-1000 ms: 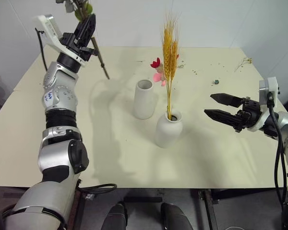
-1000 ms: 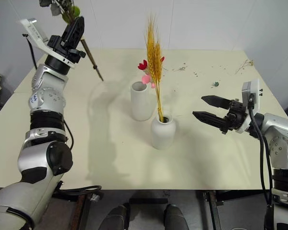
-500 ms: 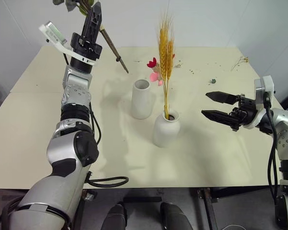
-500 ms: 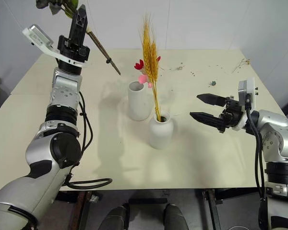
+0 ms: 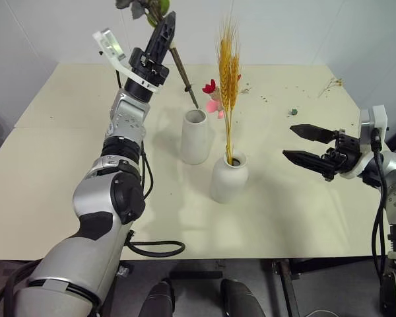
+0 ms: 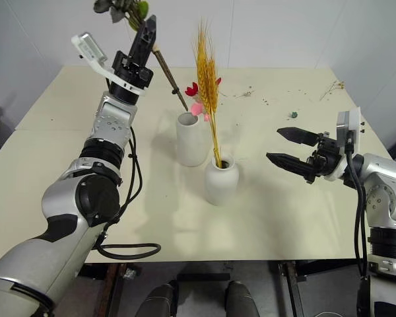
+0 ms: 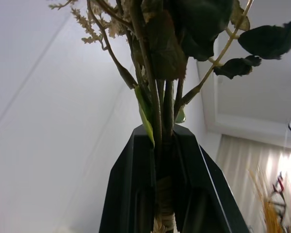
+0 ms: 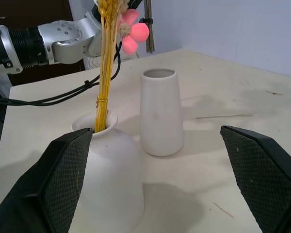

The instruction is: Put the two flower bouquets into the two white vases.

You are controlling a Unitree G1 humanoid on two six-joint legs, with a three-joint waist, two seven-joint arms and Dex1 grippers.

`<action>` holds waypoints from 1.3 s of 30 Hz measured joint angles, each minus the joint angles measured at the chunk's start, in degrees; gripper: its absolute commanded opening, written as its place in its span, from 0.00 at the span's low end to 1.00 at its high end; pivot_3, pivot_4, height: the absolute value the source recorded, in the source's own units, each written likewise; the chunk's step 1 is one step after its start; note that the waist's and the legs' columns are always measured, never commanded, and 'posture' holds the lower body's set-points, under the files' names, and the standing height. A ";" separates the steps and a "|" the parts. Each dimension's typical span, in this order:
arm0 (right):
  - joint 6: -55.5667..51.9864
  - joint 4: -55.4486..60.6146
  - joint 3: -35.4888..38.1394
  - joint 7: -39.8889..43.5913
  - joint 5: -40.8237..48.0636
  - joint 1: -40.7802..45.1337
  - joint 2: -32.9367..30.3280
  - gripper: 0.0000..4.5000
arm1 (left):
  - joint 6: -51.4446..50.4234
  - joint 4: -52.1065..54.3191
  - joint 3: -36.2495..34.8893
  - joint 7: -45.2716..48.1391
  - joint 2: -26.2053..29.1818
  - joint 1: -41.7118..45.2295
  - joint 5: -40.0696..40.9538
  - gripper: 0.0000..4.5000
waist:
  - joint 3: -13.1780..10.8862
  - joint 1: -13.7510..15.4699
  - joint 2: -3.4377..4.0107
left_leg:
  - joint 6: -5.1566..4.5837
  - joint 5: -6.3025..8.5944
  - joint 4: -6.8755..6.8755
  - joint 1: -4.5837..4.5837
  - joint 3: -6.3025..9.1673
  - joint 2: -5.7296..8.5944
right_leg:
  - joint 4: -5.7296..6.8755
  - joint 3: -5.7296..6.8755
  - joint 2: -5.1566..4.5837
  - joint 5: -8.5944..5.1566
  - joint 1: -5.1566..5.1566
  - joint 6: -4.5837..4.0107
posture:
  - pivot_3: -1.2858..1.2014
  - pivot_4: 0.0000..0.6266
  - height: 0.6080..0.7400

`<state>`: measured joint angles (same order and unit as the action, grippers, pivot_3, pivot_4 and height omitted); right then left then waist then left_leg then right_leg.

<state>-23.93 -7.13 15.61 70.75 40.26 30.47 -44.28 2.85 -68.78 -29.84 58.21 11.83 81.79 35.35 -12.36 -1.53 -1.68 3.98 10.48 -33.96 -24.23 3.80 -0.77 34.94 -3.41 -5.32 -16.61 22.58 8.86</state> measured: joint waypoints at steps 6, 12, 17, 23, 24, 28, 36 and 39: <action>-0.43 2.88 1.06 -1.65 0.85 -2.14 0.00 1.00 | 3.09 -2.11 3.20 -3.16 -0.34 0.00 -5.29 0.03 | 0.00 0.04 0.00 | 0.00 0.00 -0.01 0.01 0.00 0.01 | 0.03 -0.01 -0.01 0.00 0.00 0.00 | 0.52 0.24 1.00; -1.20 5.24 2.22 -3.44 1.89 -4.53 0.00 1.00 | 6.03 -3.99 3.51 -8.51 -0.35 -0.01 -8.23 0.03 | -0.01 0.09 -0.01 | 0.00 0.00 -0.01 0.00 0.00 0.02 | 0.03 -0.01 -0.01 0.00 0.00 0.00 | 0.52 0.24 1.00; -1.45 6.68 2.88 -4.28 2.16 -5.16 0.00 1.00 | 6.72 -4.00 4.19 -9.17 -0.57 -0.06 -10.08 0.03 | -0.01 0.10 -0.01 | 0.00 0.00 -0.01 0.01 0.00 0.02 | 0.03 -0.01 0.00 0.00 0.00 0.00 | 0.52 0.24 1.00; -2.17 7.23 2.89 -5.19 2.67 -5.64 -0.01 1.00 | 8.13 -4.26 7.18 -9.10 -1.60 -2.27 -13.80 0.03 | 0.00 0.12 -0.01 | 0.00 0.00 -0.01 0.01 0.00 0.01 | 0.04 -0.01 0.00 0.00 -0.01 0.00 | 0.52 0.24 1.00; -2.29 7.29 2.89 -5.29 2.68 -5.82 -0.01 1.00 | 8.32 -4.30 7.55 -9.65 -1.73 -2.36 -14.45 0.03 | -0.01 0.12 -0.01 | 0.00 0.00 -0.01 0.01 0.00 0.02 | 0.04 -0.01 -0.01 0.00 -0.01 0.00 | 0.52 0.24 1.00; -2.40 7.33 2.89 -5.63 2.89 -6.02 -0.01 1.00 | 8.79 -4.29 8.48 -10.04 -1.73 -2.37 -16.08 0.30 | 0.00 0.07 -0.01 | 0.00 0.00 -0.01 0.01 0.00 0.01 | 0.04 -0.01 0.00 0.00 0.00 0.00 | 0.52 0.24 1.00; -2.40 7.30 2.89 -5.73 2.96 -5.83 -0.02 1.00 | 9.53 -4.27 9.15 -8.54 -1.47 -2.38 -17.67 0.86 | 0.00 0.09 -0.01 | 0.00 0.00 -0.01 0.01 0.00 0.01 | 0.04 -0.01 0.00 0.00 -0.01 0.00 | 0.52 0.24 1.00; -2.41 7.28 2.89 -5.66 2.95 -5.47 -0.07 1.00 | 10.00 -3.83 11.01 -7.12 -0.13 -2.58 -19.26 1.00 | 0.00 -0.02 0.00 | 0.00 0.00 -0.01 0.02 0.00 0.01 | 0.06 -0.01 0.00 0.00 0.00 0.00 | 0.52 0.24 1.00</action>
<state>-26.34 0.14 18.49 65.09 43.22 24.99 -44.35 12.85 -72.61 -18.83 51.09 11.70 79.21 16.09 -12.37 -1.54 -1.69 3.98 10.48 -33.97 -24.22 3.80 -0.76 35.00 -3.42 -5.32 -16.61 22.58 8.86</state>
